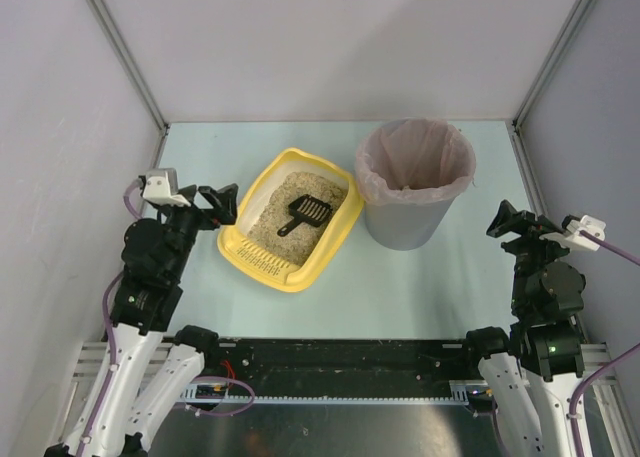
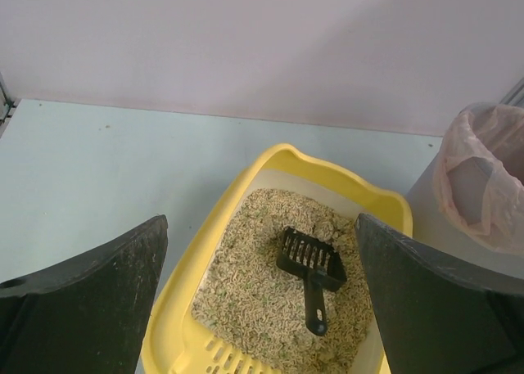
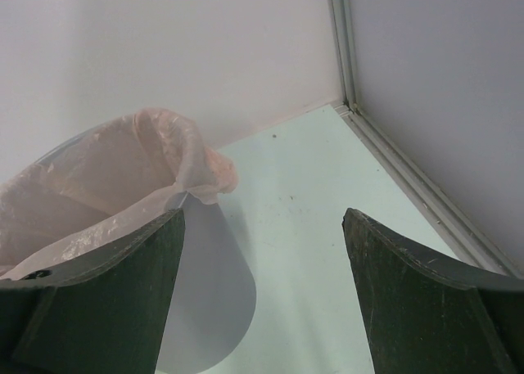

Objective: Clean the litter box

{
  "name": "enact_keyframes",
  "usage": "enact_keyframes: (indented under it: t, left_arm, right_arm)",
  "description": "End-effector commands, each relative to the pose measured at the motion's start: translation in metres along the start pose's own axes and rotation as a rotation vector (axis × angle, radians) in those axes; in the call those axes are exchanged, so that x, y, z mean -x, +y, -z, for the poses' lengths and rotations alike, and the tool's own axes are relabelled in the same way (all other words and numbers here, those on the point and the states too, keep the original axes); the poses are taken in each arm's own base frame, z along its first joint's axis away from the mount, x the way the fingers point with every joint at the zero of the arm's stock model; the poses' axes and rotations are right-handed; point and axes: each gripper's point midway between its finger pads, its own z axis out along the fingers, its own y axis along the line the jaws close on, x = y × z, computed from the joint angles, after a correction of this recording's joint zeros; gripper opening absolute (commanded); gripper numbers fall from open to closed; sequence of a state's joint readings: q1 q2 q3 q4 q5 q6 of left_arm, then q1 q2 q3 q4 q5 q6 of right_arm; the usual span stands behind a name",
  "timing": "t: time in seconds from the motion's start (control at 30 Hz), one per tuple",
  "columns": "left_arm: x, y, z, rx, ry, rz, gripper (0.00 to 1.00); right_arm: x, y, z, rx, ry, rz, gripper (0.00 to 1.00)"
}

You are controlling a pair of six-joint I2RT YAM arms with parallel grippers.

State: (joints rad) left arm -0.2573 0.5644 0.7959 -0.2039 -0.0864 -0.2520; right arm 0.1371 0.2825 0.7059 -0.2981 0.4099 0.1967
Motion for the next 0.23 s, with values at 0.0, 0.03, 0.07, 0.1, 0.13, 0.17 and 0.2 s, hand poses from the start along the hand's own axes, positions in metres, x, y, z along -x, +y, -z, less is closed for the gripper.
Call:
enact_keyframes:
  t: [0.0, 0.03, 0.07, 0.1, 0.13, 0.17, 0.2]
  left_arm:
    - [0.0126, -0.0014, 0.0015, -0.005, -0.024, -0.023, 1.00]
    - [0.0121, -0.0028, 0.0012, -0.014, -0.022, -0.028, 1.00]
    - [0.0109, -0.0030, 0.0006, -0.016, -0.017, -0.030, 1.00]
    - [0.0101, -0.0028, 0.0003, -0.015, -0.014, -0.030, 0.99]
    - [0.0087, -0.0036, -0.0007, -0.019, -0.008, -0.026, 1.00]
    - [0.0082, -0.0041, -0.0010, -0.021, -0.006, -0.024, 1.00]
    - [0.0082, -0.0042, -0.0010, -0.021, -0.006, -0.021, 1.00]
  right_arm:
    - [0.0176, 0.0009, 0.0034, 0.004, -0.042, -0.002, 0.83]
    - [0.0170, 0.0010, 0.0028, 0.003, -0.039, -0.002, 0.83]
    - [0.0169, 0.0013, 0.0028, 0.004, -0.039, -0.002, 0.83]
    - [0.0169, 0.0014, 0.0028, 0.004, -0.039, -0.002, 0.84]
    - [0.0166, 0.0011, 0.0026, 0.003, -0.039, -0.002, 0.83]
    - [0.0166, 0.0009, 0.0028, 0.003, -0.038, -0.002, 0.83]
    - [0.0174, 0.0008, 0.0031, 0.002, -0.041, -0.004, 0.83]
